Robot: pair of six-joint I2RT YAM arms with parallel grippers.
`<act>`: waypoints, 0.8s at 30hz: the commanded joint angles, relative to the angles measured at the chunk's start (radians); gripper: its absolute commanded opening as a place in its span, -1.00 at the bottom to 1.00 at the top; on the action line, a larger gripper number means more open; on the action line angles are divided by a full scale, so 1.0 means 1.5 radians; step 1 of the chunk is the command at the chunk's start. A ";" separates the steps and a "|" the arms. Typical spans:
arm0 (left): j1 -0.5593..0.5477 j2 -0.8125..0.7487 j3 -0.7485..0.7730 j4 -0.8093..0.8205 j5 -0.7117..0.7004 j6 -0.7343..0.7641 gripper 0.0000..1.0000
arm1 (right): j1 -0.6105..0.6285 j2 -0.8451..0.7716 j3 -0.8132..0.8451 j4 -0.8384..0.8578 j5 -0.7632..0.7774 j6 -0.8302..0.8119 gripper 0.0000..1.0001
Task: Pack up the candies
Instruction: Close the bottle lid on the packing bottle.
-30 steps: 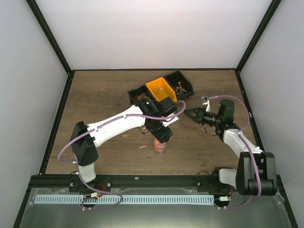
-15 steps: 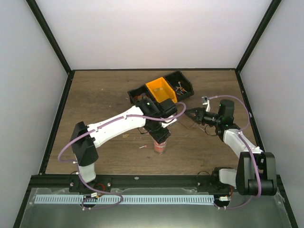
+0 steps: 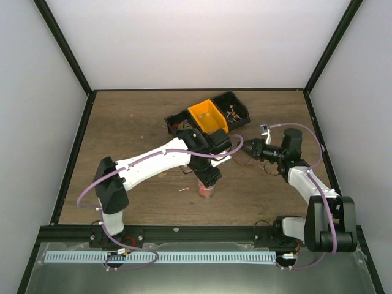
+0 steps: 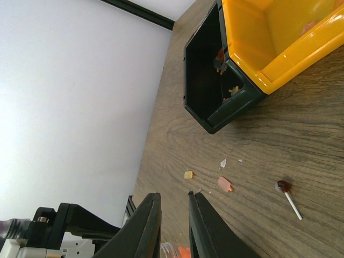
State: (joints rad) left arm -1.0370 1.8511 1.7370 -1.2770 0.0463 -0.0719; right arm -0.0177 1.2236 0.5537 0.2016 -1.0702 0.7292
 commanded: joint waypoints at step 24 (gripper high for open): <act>-0.005 0.044 0.027 -0.017 -0.028 0.021 0.20 | -0.007 -0.010 -0.006 -0.006 0.001 -0.011 -0.69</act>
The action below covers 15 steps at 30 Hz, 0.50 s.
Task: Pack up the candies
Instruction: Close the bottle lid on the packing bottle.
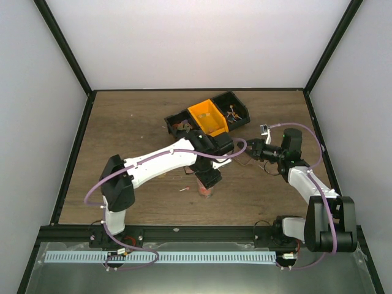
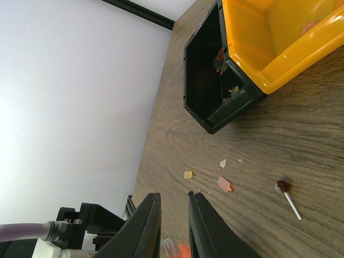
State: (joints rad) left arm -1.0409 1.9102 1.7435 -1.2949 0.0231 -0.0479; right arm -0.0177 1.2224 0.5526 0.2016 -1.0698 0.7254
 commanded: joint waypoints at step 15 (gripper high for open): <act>-0.003 0.027 0.036 -0.001 -0.012 0.011 0.26 | -0.007 -0.005 -0.008 -0.001 0.000 -0.009 -0.69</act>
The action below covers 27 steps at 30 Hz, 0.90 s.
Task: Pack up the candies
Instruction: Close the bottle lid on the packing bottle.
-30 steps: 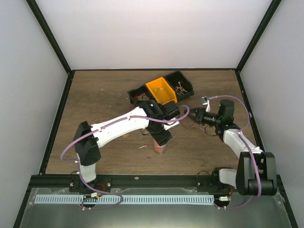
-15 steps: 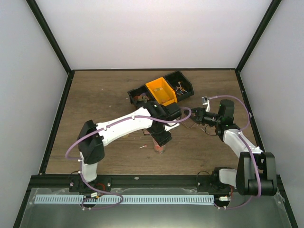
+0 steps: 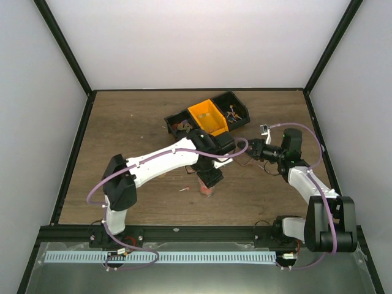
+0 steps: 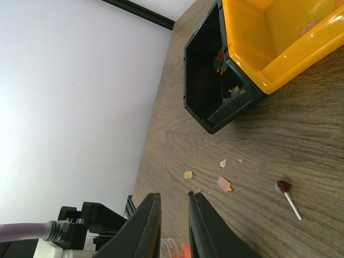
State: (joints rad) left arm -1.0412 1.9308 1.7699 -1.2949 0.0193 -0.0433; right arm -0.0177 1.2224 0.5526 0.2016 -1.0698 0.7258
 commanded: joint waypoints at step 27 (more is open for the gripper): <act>-0.001 -0.001 0.005 0.000 -0.026 0.007 0.58 | -0.007 0.003 -0.005 0.007 -0.004 -0.004 -0.69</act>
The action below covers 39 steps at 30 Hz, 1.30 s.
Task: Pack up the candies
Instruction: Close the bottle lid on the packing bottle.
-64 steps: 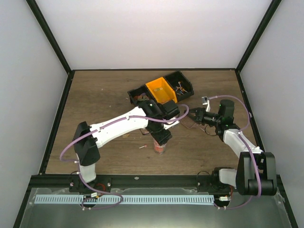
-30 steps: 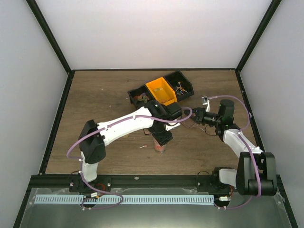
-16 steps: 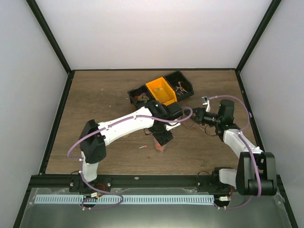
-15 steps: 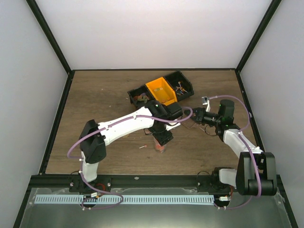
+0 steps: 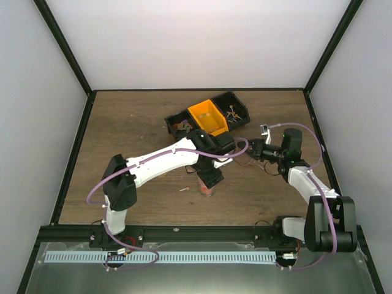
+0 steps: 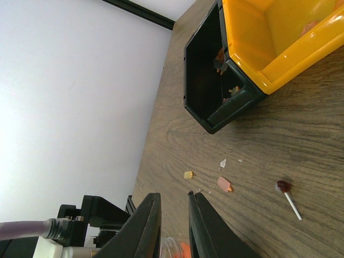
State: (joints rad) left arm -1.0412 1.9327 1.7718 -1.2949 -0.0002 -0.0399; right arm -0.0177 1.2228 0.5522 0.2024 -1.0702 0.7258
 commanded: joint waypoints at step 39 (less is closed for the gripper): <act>0.067 -0.512 -0.460 0.567 0.021 -0.026 1.00 | -0.007 -0.008 -0.017 0.015 0.013 0.018 -0.43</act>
State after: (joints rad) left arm -0.9398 1.3518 1.3743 -0.8593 -0.0174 -0.0593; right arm -0.0177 1.2297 0.5308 0.2085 -1.0569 0.7444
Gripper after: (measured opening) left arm 0.999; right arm 0.264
